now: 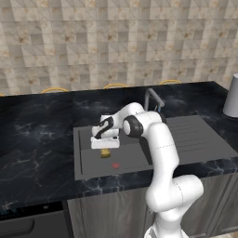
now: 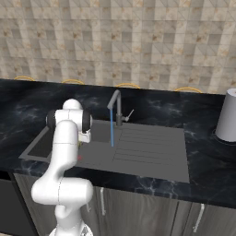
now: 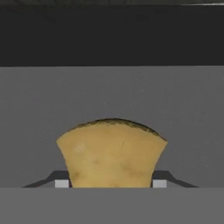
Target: Soak the sponge with water for a few seconds and then drop it inside the sink.
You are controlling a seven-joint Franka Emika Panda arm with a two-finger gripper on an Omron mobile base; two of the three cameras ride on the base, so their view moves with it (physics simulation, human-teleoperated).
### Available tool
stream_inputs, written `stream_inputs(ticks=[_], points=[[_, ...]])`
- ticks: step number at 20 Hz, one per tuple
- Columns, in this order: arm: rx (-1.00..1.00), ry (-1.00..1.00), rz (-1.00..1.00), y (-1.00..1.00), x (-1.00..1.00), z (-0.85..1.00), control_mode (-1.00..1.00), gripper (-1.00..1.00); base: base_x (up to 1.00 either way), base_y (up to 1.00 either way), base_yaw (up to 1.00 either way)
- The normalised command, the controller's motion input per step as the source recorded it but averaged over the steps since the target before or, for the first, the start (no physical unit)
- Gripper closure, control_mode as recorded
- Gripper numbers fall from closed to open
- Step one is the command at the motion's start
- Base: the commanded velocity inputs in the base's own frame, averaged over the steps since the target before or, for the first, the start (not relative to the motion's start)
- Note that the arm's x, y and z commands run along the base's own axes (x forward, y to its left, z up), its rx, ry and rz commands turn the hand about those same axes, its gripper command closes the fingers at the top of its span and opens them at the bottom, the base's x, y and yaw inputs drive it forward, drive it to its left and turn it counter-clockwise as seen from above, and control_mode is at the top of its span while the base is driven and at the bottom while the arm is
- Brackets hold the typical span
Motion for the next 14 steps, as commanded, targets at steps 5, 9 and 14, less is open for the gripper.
stream_inputs(ticks=[5,9,14], points=[[0.0,0.01,0.0,0.05,0.0,-0.32,-1.0,1.0,0.0,0.0,0.0],[0.0,0.01,0.0,0.0,0.0,0.0,-1.0,1.0,0.0,0.0,0.0],[0.0,0.0,0.0,0.0,0.0,0.0,-1.0,1.0,0.0,0.0,0.0]])
